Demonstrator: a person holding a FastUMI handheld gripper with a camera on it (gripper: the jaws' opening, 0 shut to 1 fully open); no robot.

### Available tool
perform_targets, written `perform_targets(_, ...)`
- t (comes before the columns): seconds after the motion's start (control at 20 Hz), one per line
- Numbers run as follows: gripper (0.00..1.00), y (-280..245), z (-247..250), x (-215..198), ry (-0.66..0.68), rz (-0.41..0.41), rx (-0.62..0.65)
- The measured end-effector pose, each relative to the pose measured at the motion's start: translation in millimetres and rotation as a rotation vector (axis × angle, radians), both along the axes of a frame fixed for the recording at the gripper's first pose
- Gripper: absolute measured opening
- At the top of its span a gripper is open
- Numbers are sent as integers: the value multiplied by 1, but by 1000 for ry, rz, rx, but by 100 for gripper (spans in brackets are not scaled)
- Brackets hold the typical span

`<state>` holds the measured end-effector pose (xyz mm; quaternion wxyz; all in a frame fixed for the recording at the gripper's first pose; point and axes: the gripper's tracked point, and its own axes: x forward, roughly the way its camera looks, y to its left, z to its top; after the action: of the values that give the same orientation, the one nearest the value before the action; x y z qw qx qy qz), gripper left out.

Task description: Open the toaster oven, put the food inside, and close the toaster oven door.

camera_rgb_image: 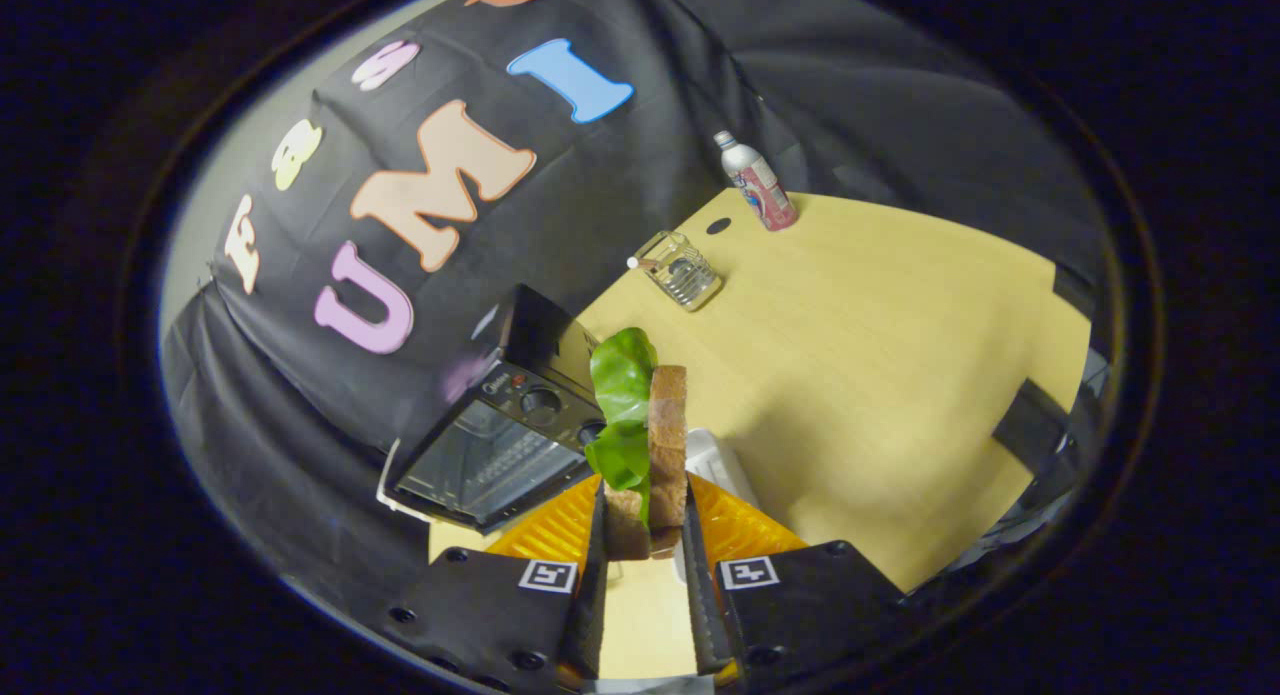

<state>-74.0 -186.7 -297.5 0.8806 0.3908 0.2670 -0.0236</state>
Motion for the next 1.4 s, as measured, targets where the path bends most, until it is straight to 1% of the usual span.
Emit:
perform_targets(0.15, 38, 35, -4, -2, 18, -28, 83)
perform_targets(0.35, 37, 103, 6, 13, -14, -68, 234)
perform_targets(0.6, 38, 186, 16, 46, -48, -80, 356)
perform_targets(0.75, 38, 214, 21, 68, -77, -121, 409)
perform_targets(0.9, 37, 237, 17, 88, -98, -141, 428)
perform_targets(1.1, 37, 250, 3, 116, -106, -177, 415)
perform_targets(1.4, 37, 259, -4, 156, -146, -180, 372)
